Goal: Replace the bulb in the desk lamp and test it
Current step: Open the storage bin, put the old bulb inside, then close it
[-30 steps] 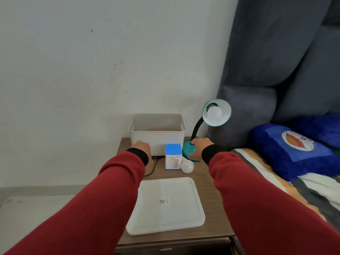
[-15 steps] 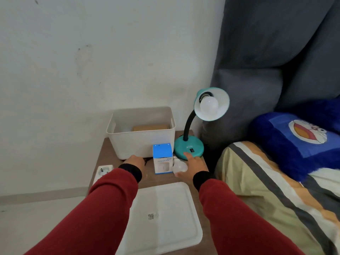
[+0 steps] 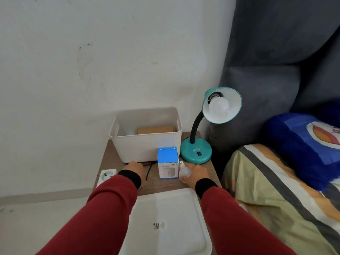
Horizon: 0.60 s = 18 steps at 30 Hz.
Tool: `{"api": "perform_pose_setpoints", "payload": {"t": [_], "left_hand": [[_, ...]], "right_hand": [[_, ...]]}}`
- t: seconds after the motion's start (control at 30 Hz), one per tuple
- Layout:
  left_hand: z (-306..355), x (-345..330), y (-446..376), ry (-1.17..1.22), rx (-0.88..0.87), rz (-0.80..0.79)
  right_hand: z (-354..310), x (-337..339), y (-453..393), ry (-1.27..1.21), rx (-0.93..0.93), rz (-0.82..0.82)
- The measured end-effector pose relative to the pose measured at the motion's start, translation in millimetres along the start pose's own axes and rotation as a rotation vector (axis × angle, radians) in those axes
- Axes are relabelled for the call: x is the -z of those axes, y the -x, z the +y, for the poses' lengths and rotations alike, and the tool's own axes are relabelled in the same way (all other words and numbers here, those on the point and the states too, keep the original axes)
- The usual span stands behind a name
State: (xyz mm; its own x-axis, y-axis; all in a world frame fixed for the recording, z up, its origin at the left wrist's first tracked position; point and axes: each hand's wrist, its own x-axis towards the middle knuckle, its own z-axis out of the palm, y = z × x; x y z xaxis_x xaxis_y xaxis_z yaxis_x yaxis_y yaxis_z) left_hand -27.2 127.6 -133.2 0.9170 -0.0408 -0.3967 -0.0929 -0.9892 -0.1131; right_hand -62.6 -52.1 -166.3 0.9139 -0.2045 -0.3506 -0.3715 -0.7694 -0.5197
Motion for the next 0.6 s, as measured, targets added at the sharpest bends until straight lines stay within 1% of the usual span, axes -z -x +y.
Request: {"api": "perform_pose_setpoints", "payload": {"t": [0.17,0.27,0.37,0.5,0.6], "left_hand": [[-4,9,13,0.01,-0.008,0.013],[-7,20,23,0.023,-0.003,0.044],[-12,37,36,0.025,-0.025,0.075],[-22,68,53,0.021,-0.06,0.16],[-32,96,59,0.037,-0.067,0.221]], "right_hand": [[-4,27,23,-0.035,0.015,0.027],[-13,48,40,-0.068,0.028,0.099],[-27,70,56,-0.036,0.06,0.135],[-52,99,72,0.02,0.124,0.177],[-75,114,75,-0.011,0.17,0.22]]}}
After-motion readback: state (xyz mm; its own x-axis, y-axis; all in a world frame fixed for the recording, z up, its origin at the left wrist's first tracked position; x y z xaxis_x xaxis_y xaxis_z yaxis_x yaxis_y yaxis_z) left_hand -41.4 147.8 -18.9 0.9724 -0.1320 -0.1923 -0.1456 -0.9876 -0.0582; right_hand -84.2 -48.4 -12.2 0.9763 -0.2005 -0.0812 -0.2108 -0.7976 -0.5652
